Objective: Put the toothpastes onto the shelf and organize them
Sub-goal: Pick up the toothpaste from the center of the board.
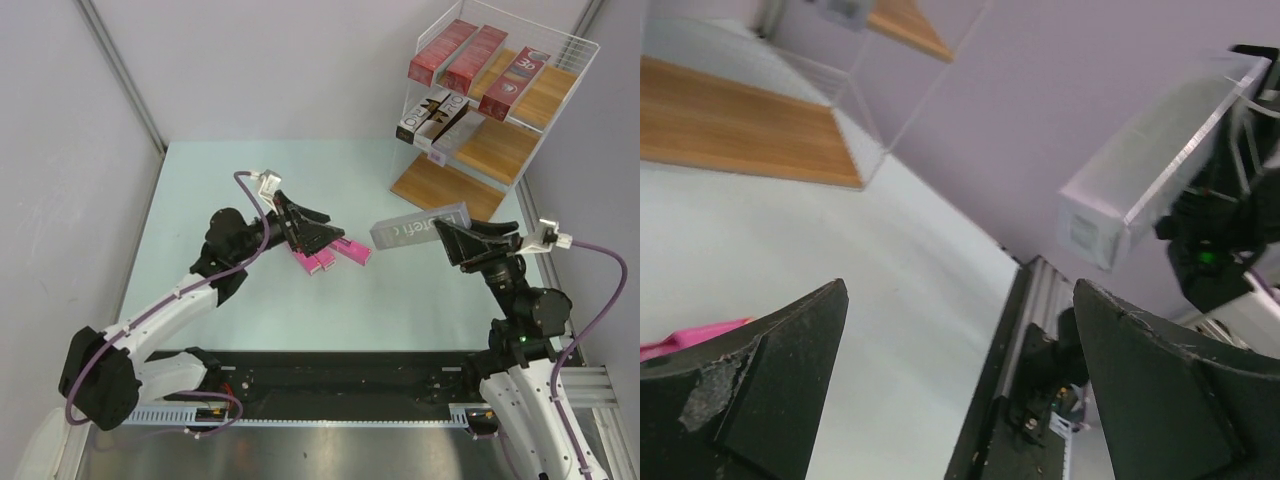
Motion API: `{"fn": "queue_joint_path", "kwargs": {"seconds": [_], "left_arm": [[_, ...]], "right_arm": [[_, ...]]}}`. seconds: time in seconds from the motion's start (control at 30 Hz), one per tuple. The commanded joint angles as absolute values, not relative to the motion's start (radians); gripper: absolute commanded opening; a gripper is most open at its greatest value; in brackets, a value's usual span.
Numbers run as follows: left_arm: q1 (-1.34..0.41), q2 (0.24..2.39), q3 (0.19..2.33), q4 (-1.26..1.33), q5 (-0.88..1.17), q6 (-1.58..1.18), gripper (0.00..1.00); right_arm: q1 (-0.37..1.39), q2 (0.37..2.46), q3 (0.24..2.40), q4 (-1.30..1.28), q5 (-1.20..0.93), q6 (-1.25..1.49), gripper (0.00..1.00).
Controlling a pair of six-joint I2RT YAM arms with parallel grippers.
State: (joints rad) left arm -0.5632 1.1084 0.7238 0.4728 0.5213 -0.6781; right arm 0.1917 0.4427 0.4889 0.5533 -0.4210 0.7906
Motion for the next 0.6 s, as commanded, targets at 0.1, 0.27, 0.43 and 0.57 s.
{"fn": "queue_joint_path", "kwargs": {"seconds": [0.1, 0.27, 0.43, 0.57], "left_arm": [[-0.566, 1.235, 0.681, 1.107, 0.796, -0.984, 1.00], [-0.607, 1.318, 0.727, 1.224, 0.821, -1.032, 1.00], [-0.647, 1.387, 0.782, 1.270, 0.821, -1.052, 1.00], [-0.657, 1.462, 0.848, 1.393, 0.828, -1.155, 0.96]], "right_arm": [[0.189, 0.402, 0.523, 0.673, -0.204, 0.894, 0.16], [0.189, 0.422, 0.523, 0.727, -0.212, 0.939, 0.16], [0.189, 0.423, 0.525, 0.750, -0.229, 0.966, 0.15], [0.187, 0.434, 0.526, 0.753, -0.244, 0.983, 0.13]]}}
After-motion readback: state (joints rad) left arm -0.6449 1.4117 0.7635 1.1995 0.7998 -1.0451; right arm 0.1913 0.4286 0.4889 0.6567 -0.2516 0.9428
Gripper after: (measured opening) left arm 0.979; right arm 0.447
